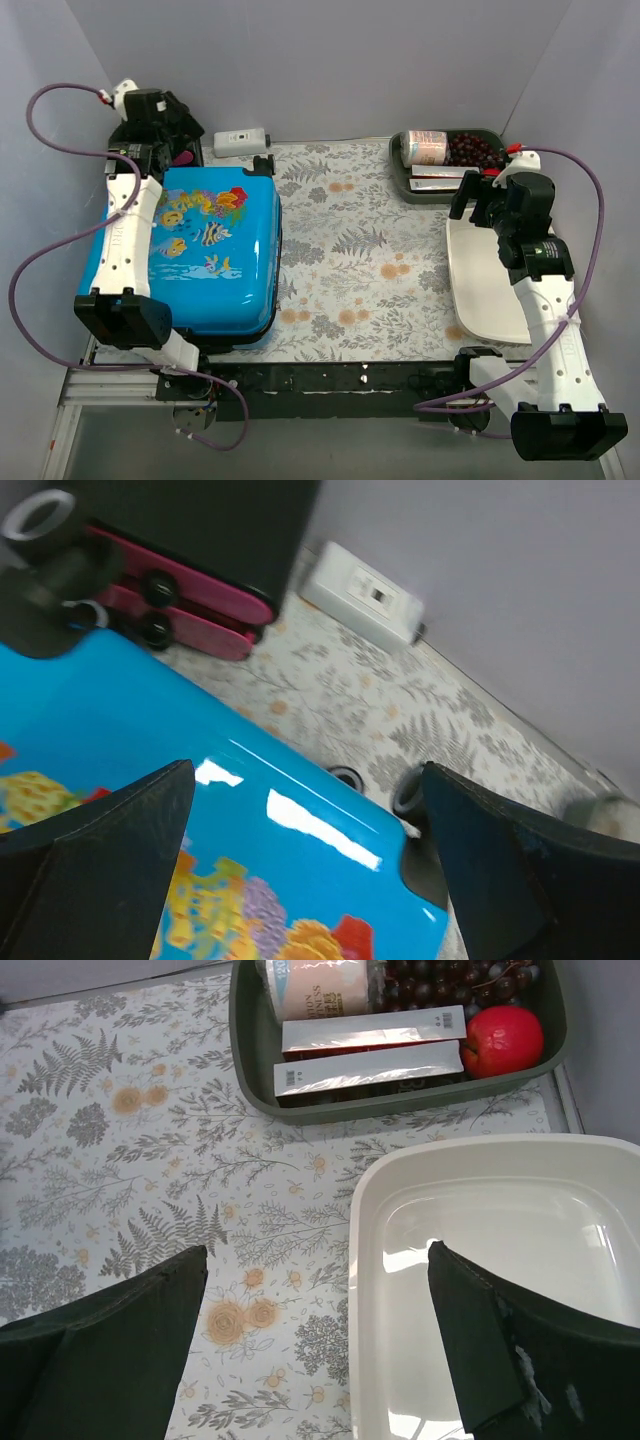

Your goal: Open, take out, and arrange the luggage

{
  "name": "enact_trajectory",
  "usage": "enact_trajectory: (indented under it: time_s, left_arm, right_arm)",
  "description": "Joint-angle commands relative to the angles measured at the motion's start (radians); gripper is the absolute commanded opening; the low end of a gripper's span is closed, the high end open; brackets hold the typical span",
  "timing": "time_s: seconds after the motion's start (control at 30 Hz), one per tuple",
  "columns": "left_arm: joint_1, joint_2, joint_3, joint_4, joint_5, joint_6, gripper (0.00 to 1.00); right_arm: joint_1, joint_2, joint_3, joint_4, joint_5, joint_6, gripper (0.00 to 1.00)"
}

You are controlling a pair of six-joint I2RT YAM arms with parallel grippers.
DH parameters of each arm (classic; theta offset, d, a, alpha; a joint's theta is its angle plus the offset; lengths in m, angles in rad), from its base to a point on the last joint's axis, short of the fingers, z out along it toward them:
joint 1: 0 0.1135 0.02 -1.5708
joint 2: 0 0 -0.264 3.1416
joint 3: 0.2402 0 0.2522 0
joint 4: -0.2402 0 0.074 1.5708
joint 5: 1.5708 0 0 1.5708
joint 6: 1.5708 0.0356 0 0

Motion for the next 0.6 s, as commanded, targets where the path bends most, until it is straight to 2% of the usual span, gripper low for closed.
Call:
enact_trajectory:
  time_s: [0.0,0.13,0.23,0.27,0.33,0.47,0.57]
  left_arm:
    - [0.16,-0.042,0.026,-0.057,0.021,0.07,0.98]
    - [0.261,-0.076,-0.006,-0.083,-0.025,0.124,0.98]
    - [0.413,-0.114,-0.076,-0.054,0.048,0.156,0.98]
    - [0.477,-0.131,-0.107,-0.034,0.033,0.157,0.98]
    - [0.537,-0.129,-0.159,0.001,0.033,0.16,0.98]
    - [0.712,-0.079,-0.167,0.025,0.13,0.133,0.98]
    - [0.721,-0.072,-0.21,0.093,0.163,0.157,0.98]
  right_arm:
    - [-0.001,-0.024,-0.012,0.1,-0.08,-0.005,0.98]
    - [-0.001,-0.024,-0.045,0.151,-0.195,0.001,0.98]
    - [-0.001,-0.016,-0.06,0.182,-0.249,0.009,0.98]
    - [-0.001,-0.011,-0.064,0.191,-0.262,0.012,0.98]
    - [0.001,-0.001,-0.074,0.214,-0.294,0.032,0.98]
    - [0.001,0.024,-0.072,0.229,-0.369,0.027,0.98]
    - [0.002,0.03,-0.081,0.24,-0.389,0.023,0.98]
